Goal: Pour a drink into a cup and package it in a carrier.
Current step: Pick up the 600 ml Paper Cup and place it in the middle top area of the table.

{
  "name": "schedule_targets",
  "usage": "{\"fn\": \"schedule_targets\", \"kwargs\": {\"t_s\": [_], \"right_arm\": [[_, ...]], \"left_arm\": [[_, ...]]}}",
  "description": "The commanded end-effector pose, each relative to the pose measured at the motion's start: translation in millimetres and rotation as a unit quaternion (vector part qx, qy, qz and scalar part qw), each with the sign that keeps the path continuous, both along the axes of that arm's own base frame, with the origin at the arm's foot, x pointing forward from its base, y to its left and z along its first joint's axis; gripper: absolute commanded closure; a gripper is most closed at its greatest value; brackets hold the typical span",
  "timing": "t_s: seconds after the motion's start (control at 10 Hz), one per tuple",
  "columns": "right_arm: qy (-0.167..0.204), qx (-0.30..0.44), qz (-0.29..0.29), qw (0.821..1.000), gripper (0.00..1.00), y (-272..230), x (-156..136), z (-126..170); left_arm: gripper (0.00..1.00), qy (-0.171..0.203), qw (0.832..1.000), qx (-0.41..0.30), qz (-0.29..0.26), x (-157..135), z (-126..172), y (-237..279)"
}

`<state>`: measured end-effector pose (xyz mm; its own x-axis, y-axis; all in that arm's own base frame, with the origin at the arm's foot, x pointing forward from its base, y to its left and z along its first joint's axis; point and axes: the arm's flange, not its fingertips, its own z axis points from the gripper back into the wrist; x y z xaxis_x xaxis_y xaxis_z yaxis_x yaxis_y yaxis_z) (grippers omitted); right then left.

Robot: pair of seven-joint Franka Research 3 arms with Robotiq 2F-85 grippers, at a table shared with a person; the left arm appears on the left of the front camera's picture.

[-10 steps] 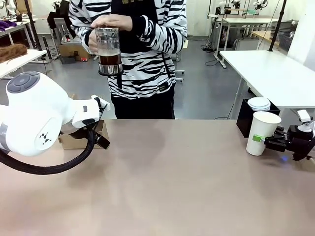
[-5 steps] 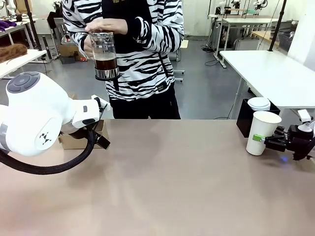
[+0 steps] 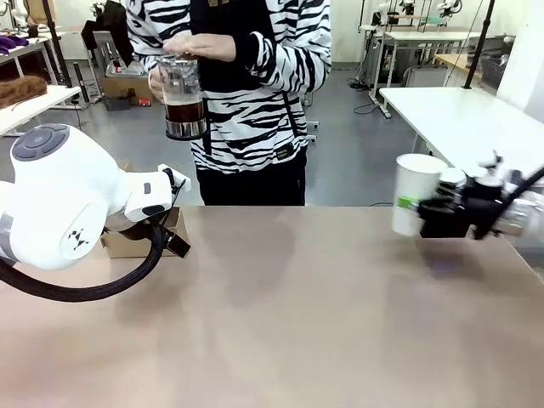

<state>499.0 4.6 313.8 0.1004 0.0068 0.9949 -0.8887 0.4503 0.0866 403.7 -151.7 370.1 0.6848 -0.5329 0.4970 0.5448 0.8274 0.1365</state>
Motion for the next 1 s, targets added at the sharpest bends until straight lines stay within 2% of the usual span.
{"fn": "schedule_targets", "kwargs": {"t_s": [0.0,0.2,0.5,0.9], "right_arm": [[0.018,0.009,-0.022,1.000,0.19,50.3,54.7,-5.8],[0.011,0.023,-0.036,0.999,0.19,91.8,90.3,-20.6],[-0.003,0.032,-0.040,0.999,0.19,125.0,133.7,-61.2],[-0.018,0.004,-0.021,1.000,0.19,141.7,132.2,-78.1]], "left_arm": [[0.00,0.000,1.000,-0.001,0.000,-0.2,0.4,0.1],[0.00,0.000,1.000,-0.001,0.000,-0.2,0.4,0.1],[0.00,0.000,1.000,-0.001,0.000,-0.2,0.4,0.1],[0.00,0.000,1.000,-0.001,0.000,-0.2,0.4,0.1]]}}
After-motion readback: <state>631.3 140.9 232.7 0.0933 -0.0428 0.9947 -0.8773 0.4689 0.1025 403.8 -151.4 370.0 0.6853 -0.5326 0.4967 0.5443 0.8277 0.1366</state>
